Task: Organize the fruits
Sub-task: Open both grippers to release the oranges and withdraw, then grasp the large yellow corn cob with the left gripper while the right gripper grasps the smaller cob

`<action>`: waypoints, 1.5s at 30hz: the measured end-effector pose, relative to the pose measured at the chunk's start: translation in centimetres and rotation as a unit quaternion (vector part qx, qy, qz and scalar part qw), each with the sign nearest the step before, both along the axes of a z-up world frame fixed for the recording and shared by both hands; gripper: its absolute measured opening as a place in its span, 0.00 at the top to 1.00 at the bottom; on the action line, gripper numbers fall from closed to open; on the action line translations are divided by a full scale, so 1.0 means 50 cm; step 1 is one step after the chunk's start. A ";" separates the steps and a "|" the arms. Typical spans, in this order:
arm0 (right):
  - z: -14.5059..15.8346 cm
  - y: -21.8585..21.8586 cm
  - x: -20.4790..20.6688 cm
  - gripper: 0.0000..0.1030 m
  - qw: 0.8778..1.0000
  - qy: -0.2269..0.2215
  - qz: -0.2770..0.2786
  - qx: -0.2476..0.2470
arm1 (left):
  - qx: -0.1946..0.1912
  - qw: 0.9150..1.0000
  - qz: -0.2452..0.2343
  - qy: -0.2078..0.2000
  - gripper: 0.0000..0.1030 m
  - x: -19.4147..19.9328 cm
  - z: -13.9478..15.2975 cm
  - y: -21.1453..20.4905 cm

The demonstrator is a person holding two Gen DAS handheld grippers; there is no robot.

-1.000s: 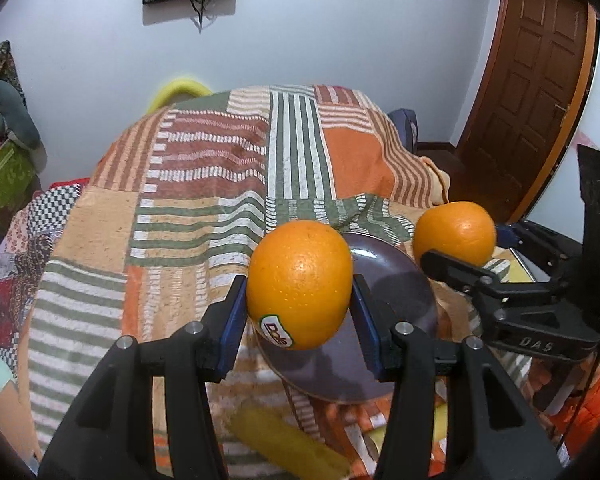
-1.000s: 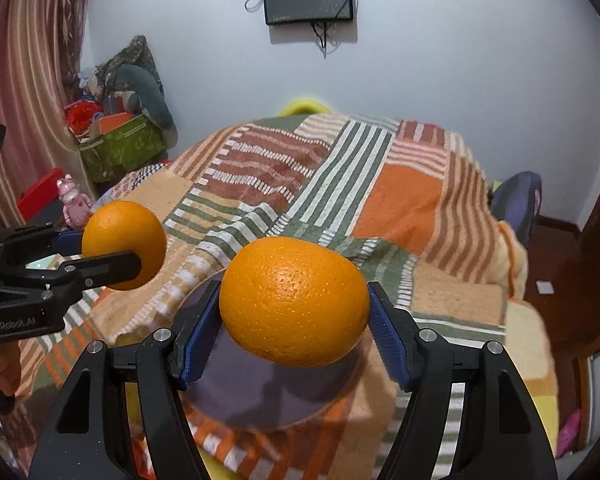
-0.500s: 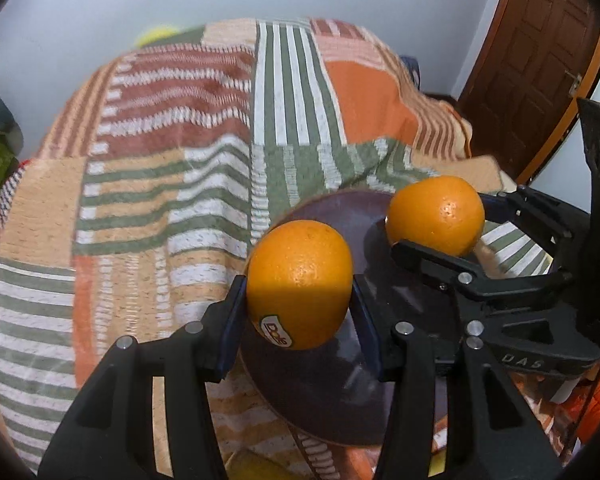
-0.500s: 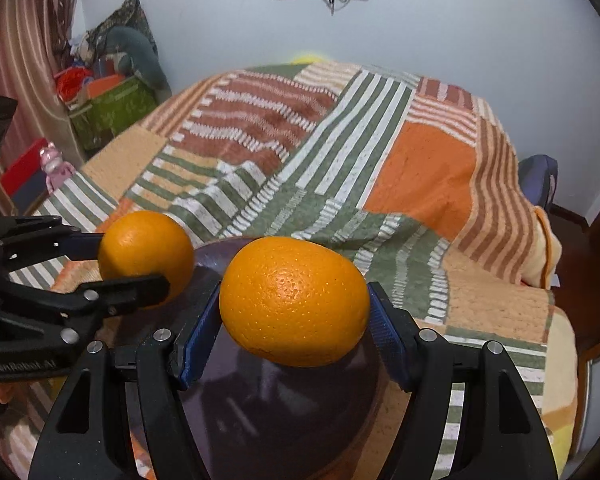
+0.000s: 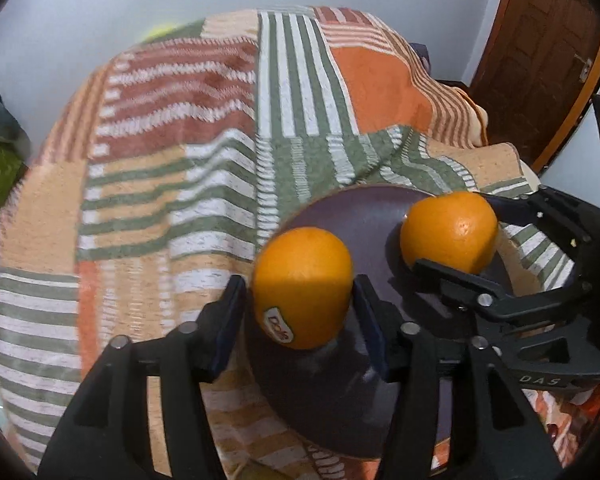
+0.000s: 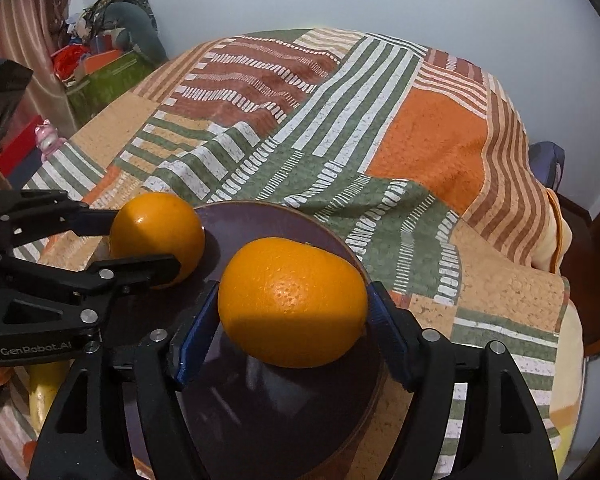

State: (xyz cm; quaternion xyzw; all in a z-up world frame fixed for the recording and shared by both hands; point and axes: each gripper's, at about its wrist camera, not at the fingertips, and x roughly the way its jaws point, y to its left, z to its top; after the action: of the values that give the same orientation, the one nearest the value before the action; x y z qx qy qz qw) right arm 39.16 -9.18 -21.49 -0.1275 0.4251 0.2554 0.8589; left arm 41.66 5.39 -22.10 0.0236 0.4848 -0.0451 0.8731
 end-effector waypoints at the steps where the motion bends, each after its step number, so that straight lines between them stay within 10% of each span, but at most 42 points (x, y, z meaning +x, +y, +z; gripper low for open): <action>1: 0.004 -0.002 -0.003 0.24 1.000 -0.004 -0.003 0.002 | 0.008 1.000 0.004 -0.009 0.35 -0.006 0.009 0.002; 17: 0.093 -0.041 -0.140 0.15 0.998 -0.056 0.005 0.013 | -0.009 0.998 0.037 -0.041 0.13 -0.160 0.098 0.040; 32: 0.042 -0.066 -0.300 0.10 0.998 -0.006 0.057 0.007 | -0.026 0.998 0.041 0.038 0.13 -0.285 0.005 0.033; 45: -0.025 -0.050 -0.265 0.34 0.993 0.066 0.099 0.014 | -0.052 0.997 0.038 0.041 0.26 -0.282 -0.036 0.005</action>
State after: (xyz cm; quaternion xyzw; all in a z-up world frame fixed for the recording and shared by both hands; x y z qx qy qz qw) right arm 25.91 -11.70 -22.73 -0.1393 0.4629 0.3530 0.8011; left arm 27.57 5.62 -23.91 -0.0424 0.5177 -0.0379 0.8536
